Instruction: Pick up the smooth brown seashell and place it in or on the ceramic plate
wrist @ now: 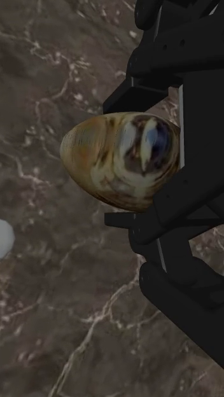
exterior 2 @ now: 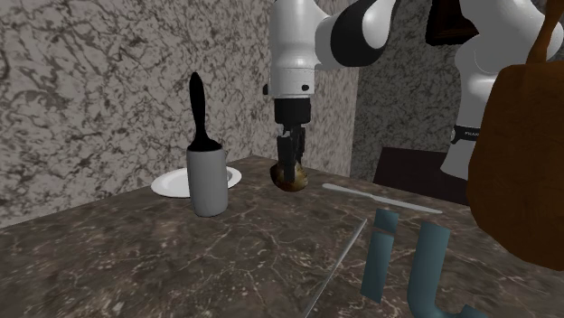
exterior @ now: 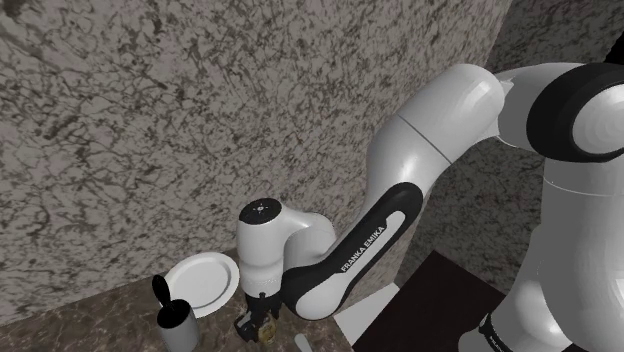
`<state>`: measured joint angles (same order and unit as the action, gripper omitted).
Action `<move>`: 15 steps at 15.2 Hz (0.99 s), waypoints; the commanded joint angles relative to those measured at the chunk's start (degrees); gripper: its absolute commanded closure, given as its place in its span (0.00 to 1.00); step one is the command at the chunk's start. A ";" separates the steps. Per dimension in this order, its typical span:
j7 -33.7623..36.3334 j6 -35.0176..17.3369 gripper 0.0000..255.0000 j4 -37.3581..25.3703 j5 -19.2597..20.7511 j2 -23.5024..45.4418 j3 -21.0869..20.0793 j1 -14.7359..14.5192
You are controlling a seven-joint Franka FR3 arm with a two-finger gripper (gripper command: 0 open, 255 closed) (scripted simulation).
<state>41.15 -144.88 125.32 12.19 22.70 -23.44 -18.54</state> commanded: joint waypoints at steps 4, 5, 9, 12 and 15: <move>0.00 0.02 1.00 0.02 -0.01 0.03 0.00 0.00; -0.28 0.61 1.00 0.06 -0.44 -0.64 -0.30 0.22; -1.41 3.05 1.00 0.04 -2.19 -3.26 -1.40 1.06; -2.25 4.93 1.00 -0.11 -3.49 -5.16 -2.11 1.59; -3.06 6.87 1.00 -0.38 -4.76 -7.01 -2.73 2.07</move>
<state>38.39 -138.69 125.16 7.80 16.17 -26.01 -16.63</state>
